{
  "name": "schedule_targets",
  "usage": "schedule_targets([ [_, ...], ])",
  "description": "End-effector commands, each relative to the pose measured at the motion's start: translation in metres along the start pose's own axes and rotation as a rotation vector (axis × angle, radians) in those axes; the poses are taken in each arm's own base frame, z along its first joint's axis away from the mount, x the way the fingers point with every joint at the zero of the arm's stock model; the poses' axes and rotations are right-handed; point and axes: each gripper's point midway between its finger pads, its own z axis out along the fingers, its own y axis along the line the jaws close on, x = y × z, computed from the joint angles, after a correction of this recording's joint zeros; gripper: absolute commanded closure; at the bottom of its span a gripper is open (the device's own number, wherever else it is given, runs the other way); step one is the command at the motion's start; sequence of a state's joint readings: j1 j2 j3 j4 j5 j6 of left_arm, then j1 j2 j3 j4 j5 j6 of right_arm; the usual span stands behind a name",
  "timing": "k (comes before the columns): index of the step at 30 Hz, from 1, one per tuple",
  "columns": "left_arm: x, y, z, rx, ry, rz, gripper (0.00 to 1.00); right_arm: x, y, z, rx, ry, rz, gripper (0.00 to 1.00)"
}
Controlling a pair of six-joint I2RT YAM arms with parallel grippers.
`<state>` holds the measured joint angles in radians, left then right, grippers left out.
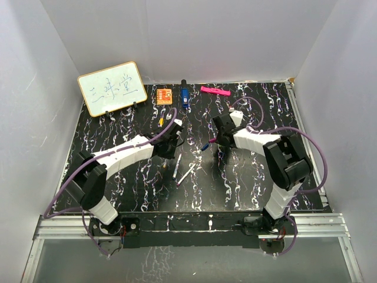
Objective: Insert the pens into the pen caps
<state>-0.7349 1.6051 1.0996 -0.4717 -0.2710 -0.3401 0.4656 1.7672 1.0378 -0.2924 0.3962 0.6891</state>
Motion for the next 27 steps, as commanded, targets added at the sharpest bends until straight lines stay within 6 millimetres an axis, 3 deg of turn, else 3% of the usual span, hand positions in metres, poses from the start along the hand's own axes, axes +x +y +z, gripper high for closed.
schedule_targets([
  [1, -0.016, 0.003, -0.013, -0.001, -0.056, -0.012, 1.00, -0.012, 0.013, 0.001, -0.017, -0.027, 0.024, 0.67],
  [8, -0.016, 0.005, -0.012, -0.009, -0.063, -0.016, 1.00, -0.002, 0.018, 0.006, -0.026, 0.005, 0.014, 0.67],
  [17, -0.021, 0.004, -0.013, -0.004, -0.076, -0.018, 1.00, 0.028, -0.002, 0.003, 0.051, 0.095, -0.045, 0.71],
  [23, -0.026, 0.003, -0.015, 0.010, -0.091, -0.027, 1.00, 0.059, -0.018, 0.001, 0.101, 0.188, -0.090, 0.83],
  [25, -0.027, 0.003, -0.015, 0.016, -0.098, -0.028, 1.00, 0.067, -0.020, 0.000, 0.094, 0.215, -0.104, 0.99],
  [27, -0.028, 0.002, -0.016, 0.029, -0.104, -0.027, 1.00, 0.072, -0.021, 0.000, 0.087, 0.231, -0.111, 1.00],
])
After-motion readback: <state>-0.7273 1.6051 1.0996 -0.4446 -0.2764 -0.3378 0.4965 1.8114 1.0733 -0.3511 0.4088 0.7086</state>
